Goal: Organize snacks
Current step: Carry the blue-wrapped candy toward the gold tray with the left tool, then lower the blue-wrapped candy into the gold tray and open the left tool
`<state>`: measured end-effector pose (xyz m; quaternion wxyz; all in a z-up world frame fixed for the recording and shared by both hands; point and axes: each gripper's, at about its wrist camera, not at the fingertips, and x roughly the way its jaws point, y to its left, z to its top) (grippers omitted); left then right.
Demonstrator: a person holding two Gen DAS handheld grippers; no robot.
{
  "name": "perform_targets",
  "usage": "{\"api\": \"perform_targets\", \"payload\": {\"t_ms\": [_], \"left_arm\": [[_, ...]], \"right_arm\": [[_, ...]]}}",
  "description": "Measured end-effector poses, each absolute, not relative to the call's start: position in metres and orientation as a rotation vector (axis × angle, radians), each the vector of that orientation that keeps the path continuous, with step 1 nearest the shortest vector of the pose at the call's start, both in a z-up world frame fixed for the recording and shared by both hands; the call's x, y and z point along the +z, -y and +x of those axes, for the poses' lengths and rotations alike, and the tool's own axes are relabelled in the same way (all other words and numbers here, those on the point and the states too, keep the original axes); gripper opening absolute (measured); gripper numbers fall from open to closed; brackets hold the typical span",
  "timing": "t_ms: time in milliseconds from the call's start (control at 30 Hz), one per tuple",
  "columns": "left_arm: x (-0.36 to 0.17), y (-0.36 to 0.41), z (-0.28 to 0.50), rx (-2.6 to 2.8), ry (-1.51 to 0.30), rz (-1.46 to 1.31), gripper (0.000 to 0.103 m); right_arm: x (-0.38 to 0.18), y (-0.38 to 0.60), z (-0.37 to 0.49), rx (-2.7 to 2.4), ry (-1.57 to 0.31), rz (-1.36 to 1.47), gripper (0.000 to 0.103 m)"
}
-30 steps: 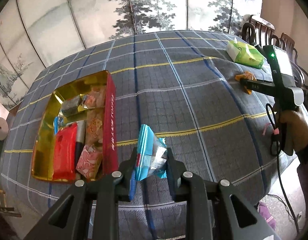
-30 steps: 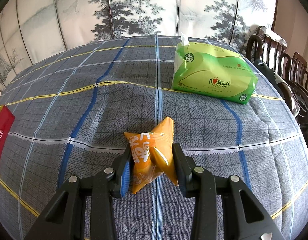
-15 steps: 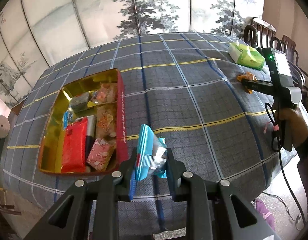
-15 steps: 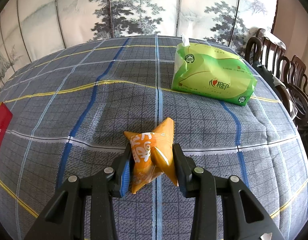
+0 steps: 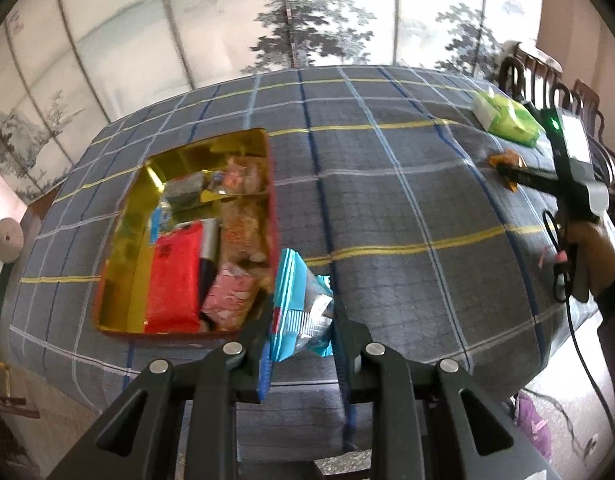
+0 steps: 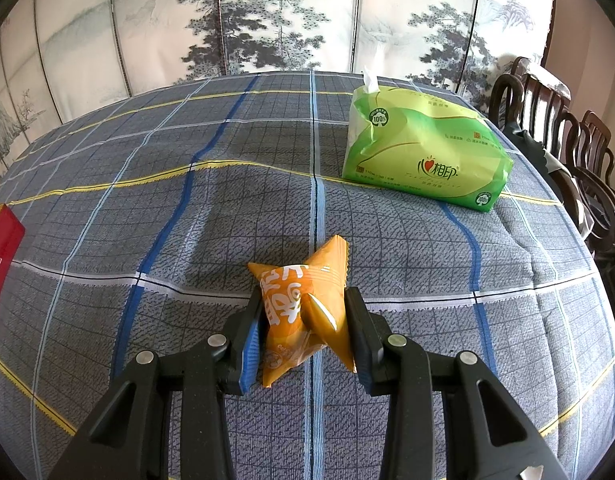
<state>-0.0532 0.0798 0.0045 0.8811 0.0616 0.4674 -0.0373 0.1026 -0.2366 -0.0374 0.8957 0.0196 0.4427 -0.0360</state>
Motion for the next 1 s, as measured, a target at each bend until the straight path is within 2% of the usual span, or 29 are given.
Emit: {"api": "perform_targets", "payload": {"t_ms": [567, 1000], "left_arm": [[0.026, -0.187, -0.030, 0.140, -0.949, 0.073, 0.025], [0.015, -0.215, -0.008, 0.190, -0.968, 0.075, 0.025]], "right_arm": [[-0.038, 0.237, 0.103, -0.073, -0.917, 0.044, 0.035], [-0.038, 0.236, 0.103, -0.074, -0.918, 0.043, 0.036]]}}
